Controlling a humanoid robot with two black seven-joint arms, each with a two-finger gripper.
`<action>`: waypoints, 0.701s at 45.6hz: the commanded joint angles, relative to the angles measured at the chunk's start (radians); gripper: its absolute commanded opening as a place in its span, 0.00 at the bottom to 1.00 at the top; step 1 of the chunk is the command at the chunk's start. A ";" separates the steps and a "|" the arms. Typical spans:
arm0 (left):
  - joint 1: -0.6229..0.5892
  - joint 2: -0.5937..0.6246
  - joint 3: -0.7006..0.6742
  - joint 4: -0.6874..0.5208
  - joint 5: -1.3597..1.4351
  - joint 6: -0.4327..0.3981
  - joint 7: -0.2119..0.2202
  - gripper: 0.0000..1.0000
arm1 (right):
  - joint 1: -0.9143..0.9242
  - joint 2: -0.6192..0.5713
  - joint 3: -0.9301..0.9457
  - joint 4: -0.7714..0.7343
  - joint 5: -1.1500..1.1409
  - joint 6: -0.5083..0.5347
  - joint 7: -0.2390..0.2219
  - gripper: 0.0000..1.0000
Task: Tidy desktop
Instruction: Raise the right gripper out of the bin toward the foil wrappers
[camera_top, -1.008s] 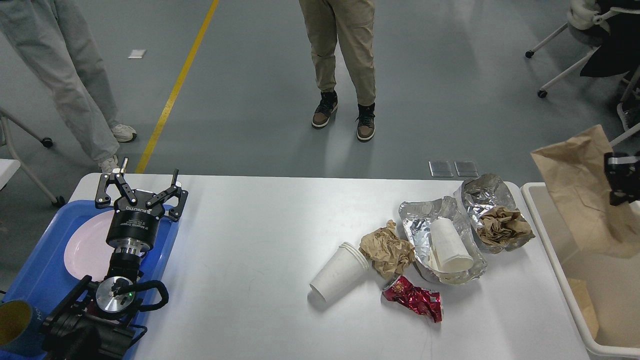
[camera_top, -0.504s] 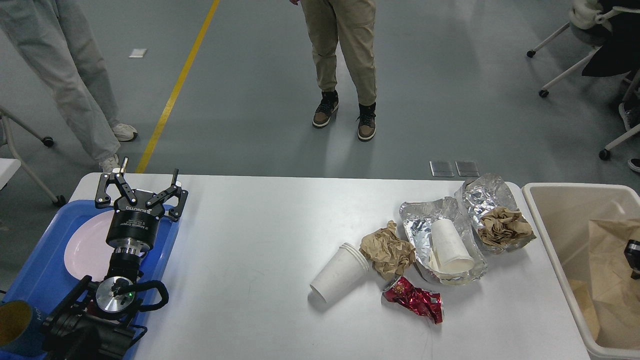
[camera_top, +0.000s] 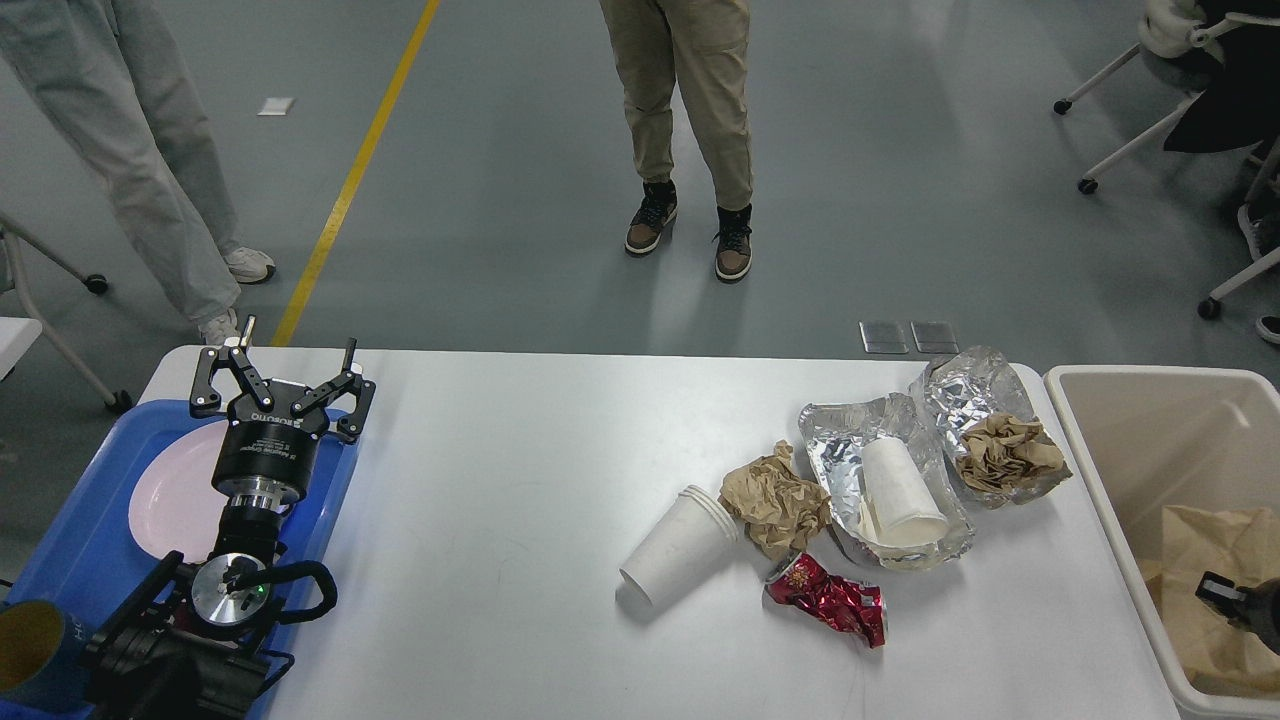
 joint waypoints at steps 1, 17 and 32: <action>0.000 0.000 0.000 -0.001 0.000 0.000 0.000 0.96 | -0.096 0.078 0.052 -0.137 0.000 -0.042 -0.011 0.00; 0.000 0.000 0.000 -0.001 0.000 0.000 0.000 0.96 | -0.136 0.135 0.057 -0.202 0.000 -0.086 -0.054 0.00; 0.000 0.000 0.000 -0.001 0.000 0.000 0.000 0.96 | -0.151 0.135 0.055 -0.194 0.000 -0.244 -0.043 1.00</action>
